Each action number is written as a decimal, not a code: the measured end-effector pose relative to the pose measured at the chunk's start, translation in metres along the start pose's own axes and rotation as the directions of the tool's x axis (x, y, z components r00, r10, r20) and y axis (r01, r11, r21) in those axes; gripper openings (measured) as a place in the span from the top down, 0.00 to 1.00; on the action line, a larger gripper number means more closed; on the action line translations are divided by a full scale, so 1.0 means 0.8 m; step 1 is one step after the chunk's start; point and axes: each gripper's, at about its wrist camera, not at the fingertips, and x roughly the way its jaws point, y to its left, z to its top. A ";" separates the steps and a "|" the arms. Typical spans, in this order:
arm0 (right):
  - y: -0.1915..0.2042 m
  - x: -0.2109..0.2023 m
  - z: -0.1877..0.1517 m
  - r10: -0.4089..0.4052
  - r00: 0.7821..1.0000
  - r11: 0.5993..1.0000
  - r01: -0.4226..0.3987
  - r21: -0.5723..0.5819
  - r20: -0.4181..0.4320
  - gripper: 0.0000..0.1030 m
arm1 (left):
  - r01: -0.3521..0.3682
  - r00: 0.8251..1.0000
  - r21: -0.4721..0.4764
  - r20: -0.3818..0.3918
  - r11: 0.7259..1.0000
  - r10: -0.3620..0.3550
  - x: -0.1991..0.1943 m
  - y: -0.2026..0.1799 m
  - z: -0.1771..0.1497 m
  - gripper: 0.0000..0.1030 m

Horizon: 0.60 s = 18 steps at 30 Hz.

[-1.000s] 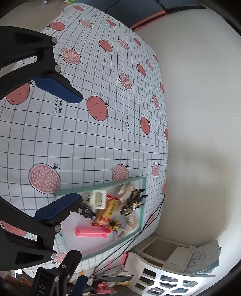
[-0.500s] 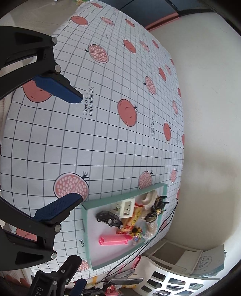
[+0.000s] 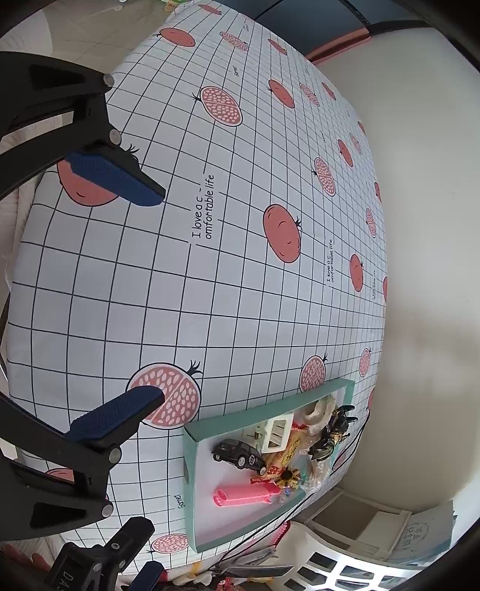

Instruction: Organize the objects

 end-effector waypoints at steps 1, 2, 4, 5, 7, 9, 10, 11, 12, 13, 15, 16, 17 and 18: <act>0.000 0.001 0.000 0.000 1.000 1.000 0.000 0.001 -0.001 0.00 | -0.001 1.000 0.001 0.001 1.000 0.001 0.000 0.000 -0.001 0.05; 0.000 0.001 -0.001 -0.001 1.000 1.000 0.001 0.002 -0.001 0.00 | -0.001 1.000 0.003 0.001 1.000 0.001 0.000 -0.001 -0.001 0.05; 0.000 0.002 -0.002 -0.002 1.000 1.000 0.002 0.001 -0.002 0.00 | 0.000 1.000 0.005 0.001 1.000 0.000 0.000 -0.001 -0.002 0.05; -0.001 0.002 -0.001 -0.001 1.000 1.000 0.001 0.002 -0.003 0.00 | 0.000 1.000 0.005 0.000 1.000 0.000 0.000 -0.001 -0.002 0.05; -0.001 0.003 -0.001 -0.001 1.000 1.000 0.001 0.004 -0.005 0.00 | -0.001 1.000 0.003 -0.001 1.000 0.001 0.000 0.000 -0.002 0.05; -0.001 0.004 -0.001 -0.001 1.000 1.000 0.001 0.005 -0.005 0.00 | 0.000 1.000 0.000 -0.002 1.000 0.000 0.000 0.000 -0.001 0.05; -0.001 0.004 -0.001 0.000 1.000 1.000 0.000 0.005 -0.005 0.00 | 0.002 1.000 -0.002 -0.002 1.000 -0.002 0.000 0.001 -0.001 0.05; -0.001 0.004 -0.001 0.002 1.000 1.000 -0.002 0.005 -0.005 0.00 | 0.003 1.000 -0.003 -0.002 1.000 -0.003 0.000 0.001 -0.001 0.05; -0.001 0.004 -0.002 0.002 1.000 1.000 -0.002 0.006 -0.004 0.00 | 0.003 1.000 -0.004 0.000 1.000 -0.003 0.000 0.001 -0.001 0.05; -0.001 0.003 -0.002 0.003 1.000 1.000 -0.003 0.007 -0.003 0.00 | 0.001 1.000 -0.004 0.005 1.000 -0.001 -0.001 0.001 -0.001 0.05; -0.001 0.004 -0.002 0.004 1.000 1.000 -0.004 0.008 -0.003 0.00 | -0.001 1.000 -0.007 0.020 1.000 0.002 -0.004 0.002 -0.001 0.05; -0.001 0.003 -0.002 0.005 1.000 1.000 -0.004 0.008 -0.002 0.00 | 0.003 1.000 -0.011 0.026 1.000 -0.003 -0.006 0.003 -0.001 0.05; -0.001 0.003 -0.002 0.005 1.000 1.000 -0.005 0.008 -0.002 0.00 | 0.011 1.000 -0.014 0.027 1.000 -0.011 -0.006 0.004 -0.001 0.05; -0.001 0.003 -0.002 0.005 1.000 1.000 -0.005 0.008 -0.002 0.00 | 0.021 0.999 -0.016 0.026 1.000 -0.020 -0.006 0.004 -0.001 0.05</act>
